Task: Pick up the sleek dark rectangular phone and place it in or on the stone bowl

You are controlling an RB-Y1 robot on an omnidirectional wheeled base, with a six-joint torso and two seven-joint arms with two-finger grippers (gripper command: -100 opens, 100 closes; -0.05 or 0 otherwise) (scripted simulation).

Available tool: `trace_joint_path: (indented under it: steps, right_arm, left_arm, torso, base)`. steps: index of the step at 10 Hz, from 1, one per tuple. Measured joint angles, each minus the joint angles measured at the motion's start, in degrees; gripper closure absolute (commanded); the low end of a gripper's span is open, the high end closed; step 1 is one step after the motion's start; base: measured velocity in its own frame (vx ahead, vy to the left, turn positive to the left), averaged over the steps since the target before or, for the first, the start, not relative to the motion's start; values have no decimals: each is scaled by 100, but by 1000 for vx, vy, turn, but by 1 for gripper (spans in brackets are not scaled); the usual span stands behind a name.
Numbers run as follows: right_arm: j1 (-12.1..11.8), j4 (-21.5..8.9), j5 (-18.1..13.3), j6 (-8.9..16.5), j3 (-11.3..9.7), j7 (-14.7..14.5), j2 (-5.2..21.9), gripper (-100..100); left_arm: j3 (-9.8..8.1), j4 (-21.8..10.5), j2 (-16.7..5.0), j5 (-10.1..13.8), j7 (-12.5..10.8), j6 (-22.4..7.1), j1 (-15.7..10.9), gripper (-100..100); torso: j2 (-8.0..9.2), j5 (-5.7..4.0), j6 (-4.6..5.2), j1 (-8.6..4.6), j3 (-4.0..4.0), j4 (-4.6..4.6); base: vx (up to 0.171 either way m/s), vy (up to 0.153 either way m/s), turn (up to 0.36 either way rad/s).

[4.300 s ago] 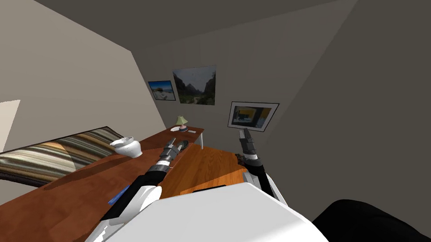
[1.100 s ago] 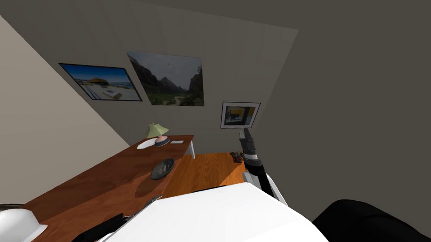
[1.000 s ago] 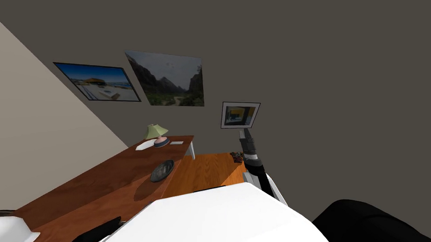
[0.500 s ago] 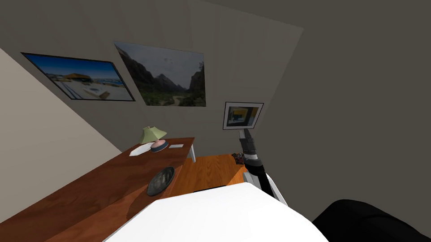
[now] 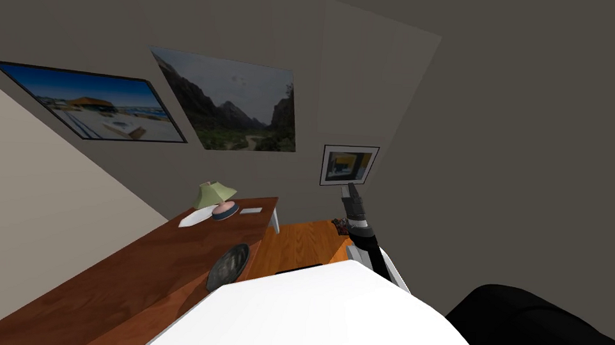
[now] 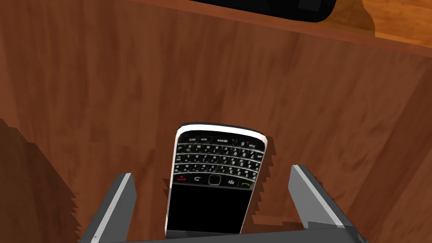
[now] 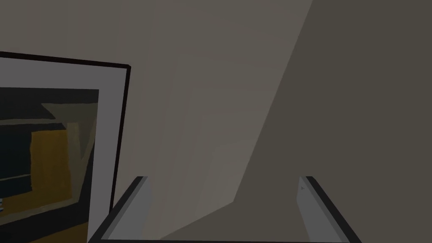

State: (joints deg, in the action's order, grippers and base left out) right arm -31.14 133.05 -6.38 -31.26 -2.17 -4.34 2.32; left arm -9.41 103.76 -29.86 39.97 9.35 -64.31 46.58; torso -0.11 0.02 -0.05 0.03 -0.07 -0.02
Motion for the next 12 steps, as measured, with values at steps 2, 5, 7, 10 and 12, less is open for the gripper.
trace_joint_path:
  steps: [2,5,7,10,12]
  right_arm:
    - [0,0,0,0,0,0,0,0]
    - [0,0,0,0,0,0,0,0]
    - [0,0,0,0,0,0,0,0]
    - [0,0,0,0,0,0,0,0]
    - [0,0,0,0,0,0,0,0]
  left_arm:
    - [70,-213,66,-68,19,106,-118,-100]
    - [156,-436,154,-155,43,265,-216,100]
    - [161,-434,151,-158,53,258,-212,100]
    - [158,-437,153,-156,46,259,-211,0]
    - [126,-342,121,-124,37,211,-165,100]
  torso:
    - [12,0,0,-3,7,3]
    - [14,-2,0,-5,8,3]
    - [7,0,-2,-4,6,5]
    - [6,0,1,-4,5,4]
    - [2,-3,0,-7,3,5]
  base:
    - [-19,11,-33]
    - [-10,5,-10]
    - [0,0,0]
    - [0,0,0]
    - [18,-9,40]
